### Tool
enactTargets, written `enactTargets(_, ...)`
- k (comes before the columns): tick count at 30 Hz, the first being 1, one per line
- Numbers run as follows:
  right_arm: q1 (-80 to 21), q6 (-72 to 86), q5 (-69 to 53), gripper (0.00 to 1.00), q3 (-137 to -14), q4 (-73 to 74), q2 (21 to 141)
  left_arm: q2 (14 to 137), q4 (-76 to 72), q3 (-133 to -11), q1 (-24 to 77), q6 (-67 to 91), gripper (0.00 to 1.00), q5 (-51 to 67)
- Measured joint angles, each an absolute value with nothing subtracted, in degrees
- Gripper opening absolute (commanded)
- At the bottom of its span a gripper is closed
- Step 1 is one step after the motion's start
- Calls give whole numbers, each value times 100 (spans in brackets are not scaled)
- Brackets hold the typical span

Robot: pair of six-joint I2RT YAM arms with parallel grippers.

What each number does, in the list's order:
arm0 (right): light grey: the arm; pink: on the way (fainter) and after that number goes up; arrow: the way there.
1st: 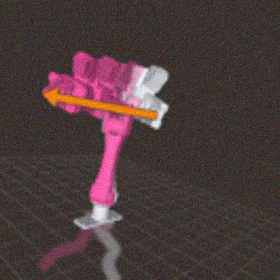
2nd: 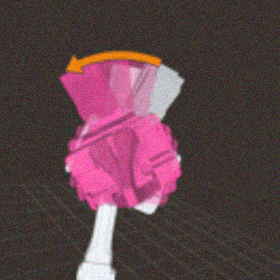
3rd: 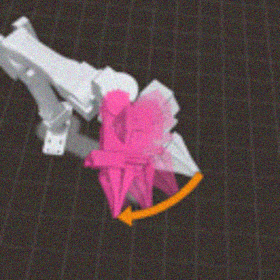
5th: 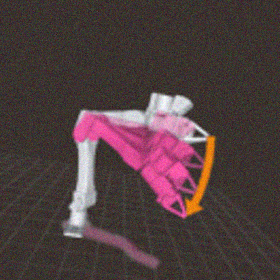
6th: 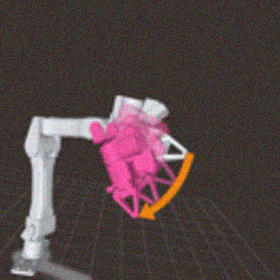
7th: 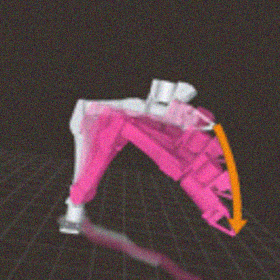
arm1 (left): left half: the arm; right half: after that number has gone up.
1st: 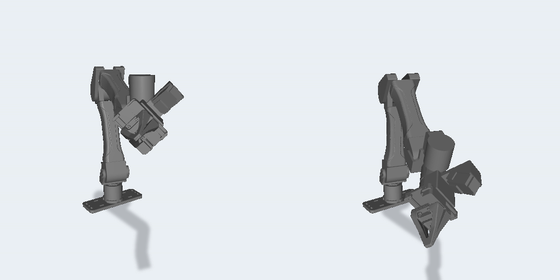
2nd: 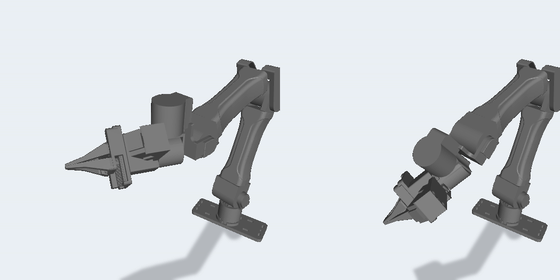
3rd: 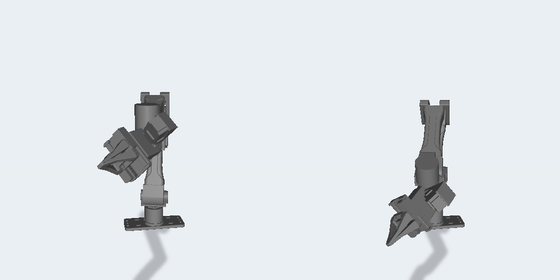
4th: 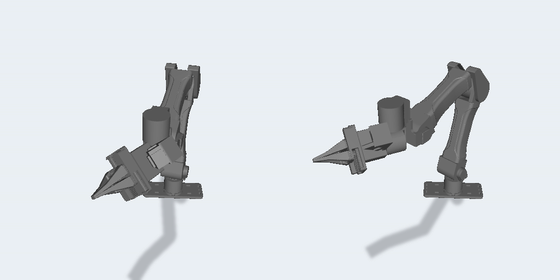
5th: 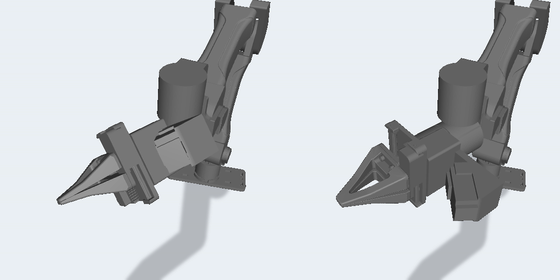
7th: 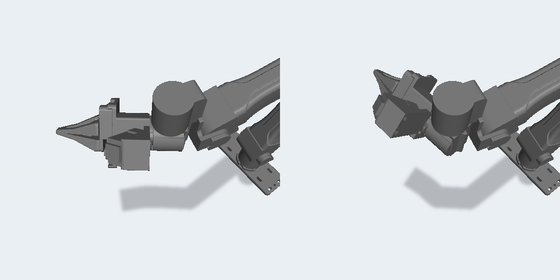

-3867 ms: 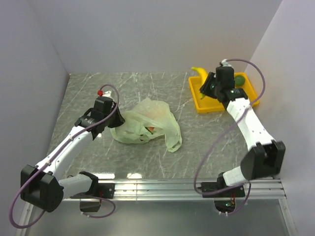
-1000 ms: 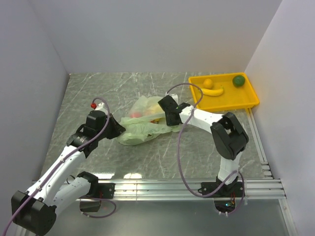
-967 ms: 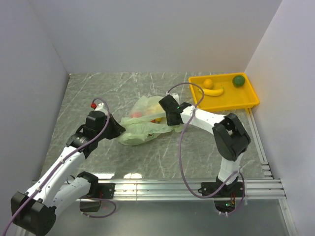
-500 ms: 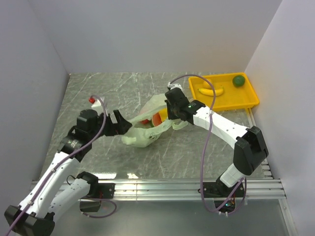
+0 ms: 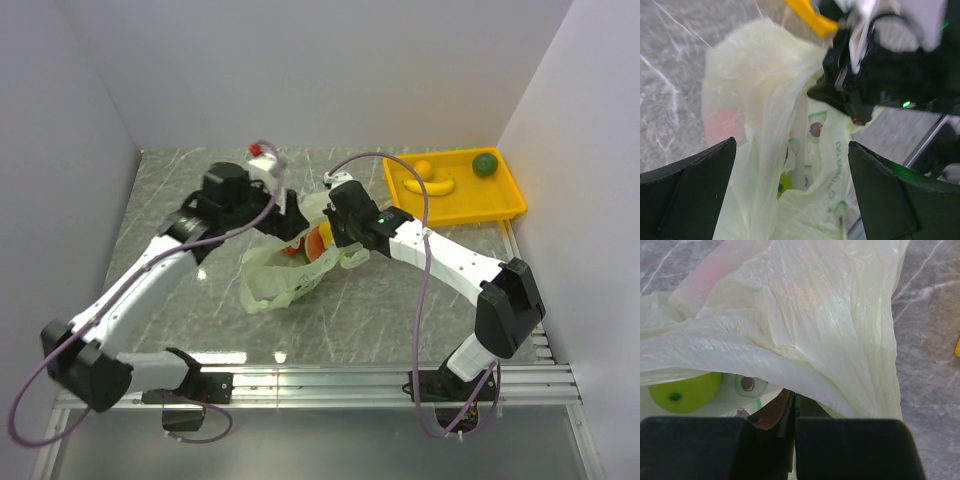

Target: Untie the knot of the plastic bag and take out the fruit

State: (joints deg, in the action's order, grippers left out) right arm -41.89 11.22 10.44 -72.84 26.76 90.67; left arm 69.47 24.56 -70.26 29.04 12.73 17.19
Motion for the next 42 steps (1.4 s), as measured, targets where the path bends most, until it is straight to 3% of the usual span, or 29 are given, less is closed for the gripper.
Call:
enactTargets(4,-4202,1033,956,0,-7269,2609,9039,7651,2370,-6923,3286,843,99,1640)
enactTargets(7,-4202,993,908,0,-7210,2530,8976,8031,2152,-6814,3369,690,88,1479)
enactTargets(10,-4204,996,845,0,-6967,2344,8814,8396,1798,-6742,3367,790,48,1046)
enactTargets(11,-4204,998,832,0,-6831,2265,8737,8525,1649,-6702,3358,893,20,840)
enactTargets(13,-4204,1020,836,0,-6460,2040,8576,8739,1380,-6547,3323,1120,1,346)
enactTargets(19,-4213,1291,1020,0,-5063,1544,8281,8897,913,-5636,2569,2392,1,-290)
enactTargets(21,-4213,1426,1098,5,-4757,1542,8281,8897,810,-5439,2403,2622,1,-292)
enactTargets(23,-4213,1566,1118,26,-4641,1566,8276,8877,709,-5295,2386,2805,1,-196)
enactTargets(24,-4213,1603,1127,41,-4644,1566,8263,8851,659,-5240,2425,2851,1,-128)
enactTargets(27,-4213,1621,1100,60,-4716,1632,8001,8665,530,-5105,2545,2971,1,19)
enactTargets(28,-4215,1619,1083,63,-4768,1662,7889,8606,508,-5081,2567,2987,1,47)
enactTargets(35,-4298,1487,447,63,-5666,1772,7107,8359,526,-5146,2635,3170,1,296)
enactTargets(42,-4335,1284,-447,48,-6508,1859,7107,8322,558,-5452,2635,3288,1,163)
